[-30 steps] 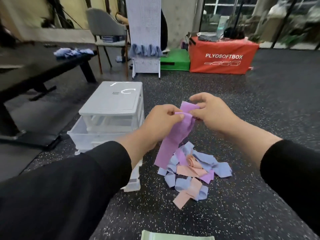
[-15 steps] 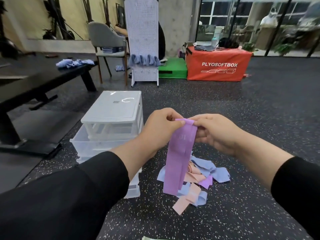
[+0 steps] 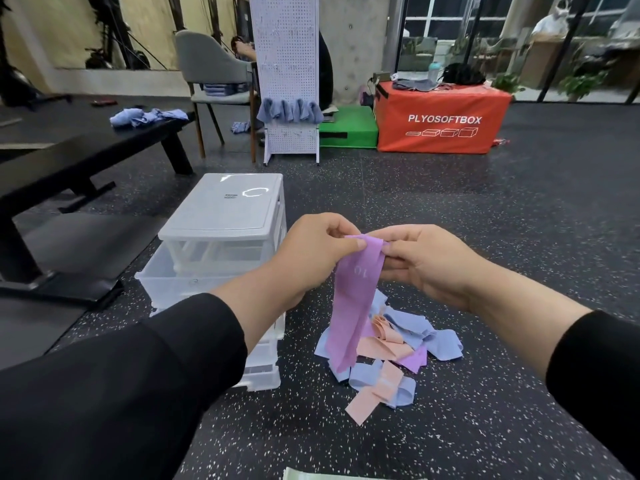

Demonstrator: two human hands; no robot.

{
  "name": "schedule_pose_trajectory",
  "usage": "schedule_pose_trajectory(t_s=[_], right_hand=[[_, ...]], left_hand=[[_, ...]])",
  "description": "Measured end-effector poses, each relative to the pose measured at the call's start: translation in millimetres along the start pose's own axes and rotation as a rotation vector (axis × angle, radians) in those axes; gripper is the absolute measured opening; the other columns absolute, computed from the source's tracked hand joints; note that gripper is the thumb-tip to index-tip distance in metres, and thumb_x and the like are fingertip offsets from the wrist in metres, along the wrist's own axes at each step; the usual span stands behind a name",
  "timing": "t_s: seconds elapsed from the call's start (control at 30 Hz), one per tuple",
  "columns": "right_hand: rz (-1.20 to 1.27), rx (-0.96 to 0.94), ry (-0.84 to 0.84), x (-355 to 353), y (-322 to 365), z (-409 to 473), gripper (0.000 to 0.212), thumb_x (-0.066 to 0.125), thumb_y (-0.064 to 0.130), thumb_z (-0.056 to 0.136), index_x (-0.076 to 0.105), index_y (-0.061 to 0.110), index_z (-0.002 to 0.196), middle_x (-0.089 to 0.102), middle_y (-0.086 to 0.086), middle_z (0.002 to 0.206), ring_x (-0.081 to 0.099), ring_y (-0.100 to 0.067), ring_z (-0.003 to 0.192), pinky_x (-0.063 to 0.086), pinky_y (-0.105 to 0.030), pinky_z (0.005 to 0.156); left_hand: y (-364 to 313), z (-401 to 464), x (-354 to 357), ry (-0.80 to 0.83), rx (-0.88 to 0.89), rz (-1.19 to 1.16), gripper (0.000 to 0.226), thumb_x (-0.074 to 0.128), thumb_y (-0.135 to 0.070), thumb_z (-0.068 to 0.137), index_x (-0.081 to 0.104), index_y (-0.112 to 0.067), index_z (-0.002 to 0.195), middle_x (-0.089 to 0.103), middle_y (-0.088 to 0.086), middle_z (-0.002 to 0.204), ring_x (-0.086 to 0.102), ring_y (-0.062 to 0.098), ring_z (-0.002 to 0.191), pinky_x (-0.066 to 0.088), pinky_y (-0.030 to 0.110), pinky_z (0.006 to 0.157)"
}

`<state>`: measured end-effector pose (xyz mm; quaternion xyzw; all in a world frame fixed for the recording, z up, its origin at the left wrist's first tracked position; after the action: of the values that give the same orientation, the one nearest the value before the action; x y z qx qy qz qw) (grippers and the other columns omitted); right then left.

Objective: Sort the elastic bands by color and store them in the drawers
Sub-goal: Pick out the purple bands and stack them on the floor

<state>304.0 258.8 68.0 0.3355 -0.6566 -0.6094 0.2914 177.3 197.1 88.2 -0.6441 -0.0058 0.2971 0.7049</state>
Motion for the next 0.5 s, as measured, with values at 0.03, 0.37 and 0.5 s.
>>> schedule_pose_trajectory(t_s=[0.03, 0.37, 0.5], right_hand=[[-0.003, 0.004, -0.018, -3, 0, 1, 0.030, 0.045, -0.003, 0.102, 0.071, 0.003, 0.115, 0.076, -0.015, 0.107, 0.074, -0.026, 0.102, 0.060, -0.031, 0.083], [0.085, 0.016, 0.043, 6, 1, -3, 0.028, 0.049, 0.005, 0.099, 0.075, 0.002, 0.108, 0.075, -0.021, 0.107, 0.073, -0.030, 0.100, 0.060, -0.037, 0.083], [0.025, -0.009, 0.025, 2, -2, 0, 0.024, 0.054, -0.002, 0.098, 0.075, 0.006, 0.108, 0.075, -0.018, 0.109, 0.072, -0.026, 0.102, 0.059, -0.038, 0.091]], left_hand=[[2, 0, 2, 0.023, -0.004, -0.002, 0.003, 0.078, -0.020, 0.087, 0.076, -0.020, 0.085, 0.067, -0.003, 0.074, 0.056, 0.007, 0.067, 0.046, 0.028, 0.067], [10, 3, 10, 0.010, -0.007, -0.012, 0.008, 0.079, -0.018, 0.086, 0.072, -0.019, 0.082, 0.062, -0.001, 0.073, 0.053, 0.011, 0.067, 0.043, 0.032, 0.067], [14, 5, 9, -0.030, 0.003, -0.014, 0.018, 0.081, -0.022, 0.084, 0.066, -0.025, 0.094, 0.060, -0.003, 0.077, 0.054, 0.012, 0.068, 0.044, 0.031, 0.067]])
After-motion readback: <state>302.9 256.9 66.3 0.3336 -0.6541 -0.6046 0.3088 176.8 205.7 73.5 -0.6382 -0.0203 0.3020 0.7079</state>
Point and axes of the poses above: each hand's wrist, its own z-axis towards the middle knuckle, its own x-axis out of the palm, y = z × x, the point moved 10 cm from there along z, towards the middle knuckle
